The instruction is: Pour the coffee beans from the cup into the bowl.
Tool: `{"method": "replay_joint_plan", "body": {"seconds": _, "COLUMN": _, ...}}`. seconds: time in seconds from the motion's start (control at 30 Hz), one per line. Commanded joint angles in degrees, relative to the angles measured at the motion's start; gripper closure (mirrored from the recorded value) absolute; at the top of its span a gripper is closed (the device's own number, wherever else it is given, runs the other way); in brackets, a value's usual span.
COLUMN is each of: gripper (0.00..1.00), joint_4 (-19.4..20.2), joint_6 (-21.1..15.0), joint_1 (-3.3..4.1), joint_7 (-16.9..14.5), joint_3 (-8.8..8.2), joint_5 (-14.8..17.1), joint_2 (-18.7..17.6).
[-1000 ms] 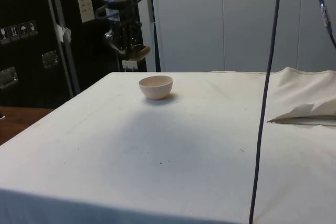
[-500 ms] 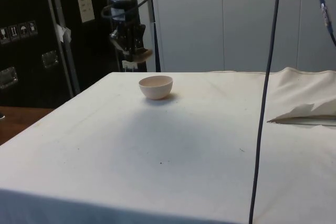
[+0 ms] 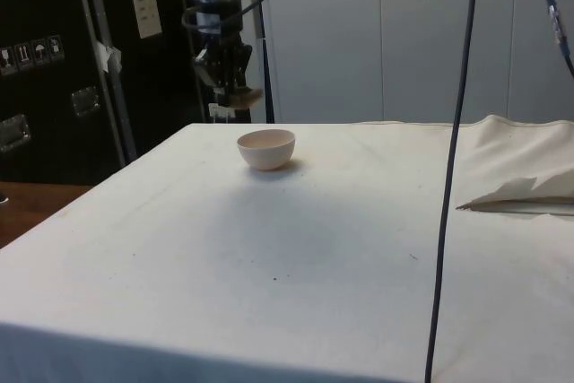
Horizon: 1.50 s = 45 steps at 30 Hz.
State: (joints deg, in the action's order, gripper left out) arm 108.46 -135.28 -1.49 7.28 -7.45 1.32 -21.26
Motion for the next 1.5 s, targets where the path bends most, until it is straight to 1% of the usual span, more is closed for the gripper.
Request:
{"method": "replay_joint_plan", "body": {"seconds": 0.0, "gripper": 1.0, "joint_4": 0.1, "joint_6": -0.4, "joint_1": -0.57, "joint_7": -1.4, "joint_3": 0.52, "joint_5": 1.5, "joint_2": 0.0}}
{"method": "replay_joint_plan", "body": {"seconds": 0.07, "gripper": 1.0, "joint_4": 0.1, "joint_6": -0.3, "joint_1": -0.57, "joint_7": -2.7, "joint_3": 0.34, "joint_5": 2.8, "joint_2": -0.1}}
{"method": "replay_joint_plan", "body": {"seconds": 0.1, "gripper": 1.0, "joint_4": 0.1, "joint_6": -0.3, "joint_1": -0.57, "joint_7": -4.0, "joint_3": 0.11, "joint_5": 4.0, "joint_2": -0.2}}
{"method": "replay_joint_plan", "body": {"seconds": 0.13, "gripper": 1.0, "joint_4": 0.1, "joint_6": -0.3, "joint_1": -0.57, "joint_7": -4.0, "joint_3": 0.11, "joint_5": 4.0, "joint_2": -0.2}}
{"method": "replay_joint_plan", "body": {"seconds": 0.17, "gripper": 1.0, "joint_4": 0.0, "joint_6": 0.0, "joint_1": 0.0, "joint_7": -3.4, "joint_3": -0.52, "joint_5": 3.3, "joint_2": -0.2}}
{"method": "replay_joint_plan", "body": {"seconds": 0.2, "gripper": 1.0, "joint_4": 0.0, "joint_6": -0.3, "joint_1": -0.52, "joint_7": -4.6, "joint_3": 0.0, "joint_5": 4.6, "joint_2": -0.2}}
{"method": "replay_joint_plan", "body": {"seconds": 0.23, "gripper": 1.0, "joint_4": -0.1, "joint_6": -0.3, "joint_1": -0.57, "joint_7": -6.0, "joint_3": -0.17, "joint_5": 6.0, "joint_2": -0.3}}
{"method": "replay_joint_plan", "body": {"seconds": 0.33, "gripper": 1.0, "joint_4": -0.1, "joint_6": -0.3, "joint_1": -0.57, "joint_7": -8.0, "joint_3": -0.46, "joint_5": 8.0, "joint_2": -0.4}}
{"method": "replay_joint_plan", "body": {"seconds": 0.37, "gripper": 1.0, "joint_4": 0.0, "joint_6": -0.2, "joint_1": -0.57, "joint_7": -9.2, "joint_3": -0.74, "joint_5": 9.2, "joint_2": -0.5}}
{"method": "replay_joint_plan", "body": {"seconds": 0.4, "gripper": 1.0, "joint_4": -0.1, "joint_6": 0.0, "joint_1": 0.0, "joint_7": -8.1, "joint_3": -1.26, "joint_5": 8.0, "joint_2": -0.5}}
{"method": "replay_joint_plan", "body": {"seconds": 0.43, "gripper": 1.0, "joint_4": -0.1, "joint_6": 0.0, "joint_1": -0.06, "joint_7": -8.8, "joint_3": -1.38, "joint_5": 8.7, "joint_2": -0.5}}
{"method": "replay_joint_plan", "body": {"seconds": 0.47, "gripper": 1.0, "joint_4": 0.1, "joint_6": -0.2, "joint_1": -0.63, "joint_7": -10.5, "joint_3": -1.03, "joint_5": 10.5, "joint_2": -0.5}}
{"method": "replay_joint_plan", "body": {"seconds": 0.6, "gripper": 1.0, "joint_4": 0.2, "joint_6": -0.1, "joint_1": -0.63, "joint_7": -13.0, "joint_3": -1.6, "joint_5": 13.1, "joint_2": -0.5}}
{"method": "replay_joint_plan", "body": {"seconds": 0.63, "gripper": 1.0, "joint_4": 0.4, "joint_6": 0.0, "joint_1": -0.57, "joint_7": -14.2, "joint_3": -1.95, "joint_5": 14.4, "joint_2": -0.4}}
{"method": "replay_joint_plan", "body": {"seconds": 0.67, "gripper": 1.0, "joint_4": 0.1, "joint_6": 0.1, "joint_1": -0.06, "joint_7": -13.4, "joint_3": -2.41, "joint_5": 13.5, "joint_2": -0.7}}
{"method": "replay_joint_plan", "body": {"seconds": 0.7, "gripper": 1.0, "joint_4": 0.5, "joint_6": 0.1, "joint_1": -0.57, "joint_7": -14.8, "joint_3": -2.12, "joint_5": 15.1, "joint_2": -0.3}}
{"method": "replay_joint_plan", "body": {"seconds": 0.83, "gripper": 1.0, "joint_4": 1.0, "joint_6": 0.5, "joint_1": -0.52, "joint_7": -16.9, "joint_3": -2.98, "joint_5": 17.2, "joint_2": 0.1}}
{"method": "replay_joint_plan", "body": {"seconds": 0.9, "gripper": 1.0, "joint_4": 1.4, "joint_6": 0.7, "joint_1": -0.46, "joint_7": -18.3, "joint_3": -3.67, "joint_5": 18.4, "joint_2": 0.3}}
{"method": "replay_joint_plan", "body": {"seconds": 0.93, "gripper": 1.0, "joint_4": 0.9, "joint_6": 0.6, "joint_1": -0.06, "joint_7": -17.8, "joint_3": -4.01, "joint_5": 17.8, "joint_2": -0.2}}
{"method": "replay_joint_plan", "body": {"seconds": 0.97, "gripper": 1.0, "joint_4": 1.5, "joint_6": 0.9, "joint_1": -0.46, "joint_7": -18.8, "joint_3": -3.9, "joint_5": 18.7, "joint_2": 0.5}}
{"method": "replay_joint_plan", "body": {"seconds": 1.1, "gripper": 1.0, "joint_4": 2.1, "joint_6": 1.2, "joint_1": -0.46, "joint_7": -20.4, "joint_3": -4.58, "joint_5": 20.0, "joint_2": 0.9}}
{"method": "replay_joint_plan", "body": {"seconds": 1.17, "gripper": 1.0, "joint_4": 2.3, "joint_6": 1.5, "joint_1": -0.52, "joint_7": -21.8, "joint_3": -5.1, "joint_5": 21.4, "joint_2": 1.0}}
{"method": "replay_joint_plan", "body": {"seconds": 1.2, "gripper": 1.0, "joint_4": 1.9, "joint_6": 1.4, "joint_1": -0.06, "joint_7": -21.3, "joint_3": -5.5, "joint_5": 20.8, "joint_2": 0.5}}
{"method": "replay_joint_plan", "body": {"seconds": 1.23, "gripper": 1.0, "joint_4": 2.3, "joint_6": 1.5, "joint_1": -0.57, "joint_7": -22.3, "joint_3": -5.21, "joint_5": 22.1, "joint_2": 1.0}}
{"method": "replay_joint_plan", "body": {"seconds": 1.27, "gripper": 1.0, "joint_4": 2.3, "joint_6": 1.7, "joint_1": -0.63, "joint_7": -23.0, "joint_3": -5.44, "joint_5": 22.7, "joint_2": 1.0}}
{"method": "replay_joint_plan", "body": {"seconds": 1.3, "gripper": 1.0, "joint_4": 2.3, "joint_6": 1.8, "joint_1": -0.57, "joint_7": -23.6, "joint_3": -5.61, "joint_5": 23.4, "joint_2": 1.0}}
{"method": "replay_joint_plan", "body": {"seconds": 1.33, "gripper": 1.0, "joint_4": 2.2, "joint_6": 2.0, "joint_1": -0.57, "joint_7": -24.9, "joint_3": -5.96, "joint_5": 24.9, "joint_2": 0.9}}
{"method": "replay_joint_plan", "body": {"seconds": 1.4, "gripper": 1.0, "joint_4": 2.1, "joint_6": 2.2, "joint_1": -0.46, "joint_7": -26.0, "joint_3": -6.3, "joint_5": 26.2, "joint_2": 0.7}}
{"method": "replay_joint_plan", "body": {"seconds": 1.47, "gripper": 1.0, "joint_4": 1.9, "joint_6": 2.5, "joint_1": -0.52, "joint_7": -27.2, "joint_3": -6.53, "joint_5": 27.6, "joint_2": 0.6}}
